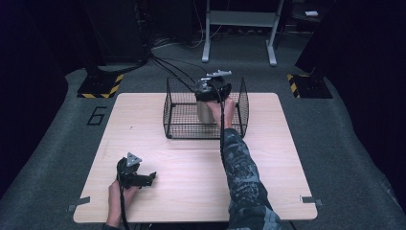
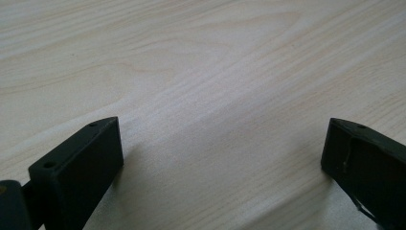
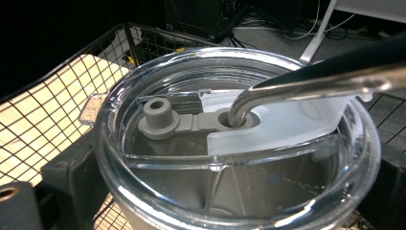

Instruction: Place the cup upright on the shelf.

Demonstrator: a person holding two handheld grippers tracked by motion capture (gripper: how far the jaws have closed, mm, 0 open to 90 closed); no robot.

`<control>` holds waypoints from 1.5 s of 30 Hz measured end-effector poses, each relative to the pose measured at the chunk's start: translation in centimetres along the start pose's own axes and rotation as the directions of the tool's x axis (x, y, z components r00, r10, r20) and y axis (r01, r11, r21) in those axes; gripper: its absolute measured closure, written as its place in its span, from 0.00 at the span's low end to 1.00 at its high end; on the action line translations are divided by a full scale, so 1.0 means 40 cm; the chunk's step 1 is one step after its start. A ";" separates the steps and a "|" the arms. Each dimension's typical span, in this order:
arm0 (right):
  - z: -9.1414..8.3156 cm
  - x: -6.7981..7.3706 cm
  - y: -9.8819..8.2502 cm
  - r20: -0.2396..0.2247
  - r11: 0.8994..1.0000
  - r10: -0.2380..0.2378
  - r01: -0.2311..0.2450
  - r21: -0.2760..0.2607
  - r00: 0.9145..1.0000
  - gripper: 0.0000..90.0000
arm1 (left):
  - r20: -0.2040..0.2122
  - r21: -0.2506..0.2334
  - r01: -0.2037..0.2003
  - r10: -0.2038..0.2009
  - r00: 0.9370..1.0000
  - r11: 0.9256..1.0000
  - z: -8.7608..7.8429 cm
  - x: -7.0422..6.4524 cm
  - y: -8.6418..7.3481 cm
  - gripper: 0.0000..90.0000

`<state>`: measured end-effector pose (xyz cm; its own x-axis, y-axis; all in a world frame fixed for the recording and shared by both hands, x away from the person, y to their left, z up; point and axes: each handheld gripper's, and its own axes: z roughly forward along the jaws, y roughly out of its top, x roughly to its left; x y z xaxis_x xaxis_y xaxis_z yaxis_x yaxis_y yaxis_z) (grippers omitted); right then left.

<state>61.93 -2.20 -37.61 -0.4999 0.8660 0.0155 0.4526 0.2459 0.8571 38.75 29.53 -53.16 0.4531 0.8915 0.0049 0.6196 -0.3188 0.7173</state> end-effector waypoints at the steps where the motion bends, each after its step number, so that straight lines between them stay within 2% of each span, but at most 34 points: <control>1: 0.003 0.000 -0.003 0.001 1.000 0.004 -0.004 0.001 1.000 0.04 | 0.000 0.000 0.000 0.000 1.000 1.000 0.000 0.000 0.000 0.00; 14: 0.029 -0.007 -0.024 0.022 0.999 0.021 -0.021 0.033 1.000 0.04 | 0.000 0.001 0.000 0.000 1.000 1.000 0.000 0.000 0.000 0.00; 27: 0.050 -0.008 -0.045 0.027 0.998 0.017 -0.018 0.054 0.999 0.04 | -0.003 0.002 -0.010 0.010 1.000 1.000 0.000 0.002 0.001 0.00; 32: 0.047 -0.012 -0.050 0.022 0.999 0.009 -0.010 0.050 1.000 0.04 | -0.002 0.002 -0.009 0.009 1.000 1.000 0.000 0.002 0.001 0.00; 37: 0.042 -0.018 -0.059 0.012 0.998 0.031 -0.032 0.046 0.999 0.04 | -0.003 0.002 -0.009 0.009 1.000 1.000 0.000 0.002 0.001 0.00; 40: 0.035 -0.024 -0.068 -0.002 0.999 0.030 -0.030 0.043 1.000 0.04 | -0.005 -0.001 -0.012 0.012 1.000 1.000 0.000 0.002 0.001 0.00; 41: 0.034 -0.027 -0.070 -0.005 0.999 0.015 -0.015 0.038 1.000 0.04 | -0.005 -0.001 -0.012 0.012 1.000 1.000 0.000 0.002 0.001 0.00; 45: 0.024 -0.030 -0.082 -0.010 0.999 0.028 -0.028 0.032 1.000 0.04 | -0.005 -0.001 -0.012 0.012 1.000 1.000 0.000 0.002 0.001 0.00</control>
<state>61.77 -3.62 -40.94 -0.4947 0.8679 0.0448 0.4894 0.2356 0.8396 38.82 29.60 -53.14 0.4569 0.8893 0.0167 0.6135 -0.3287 0.7181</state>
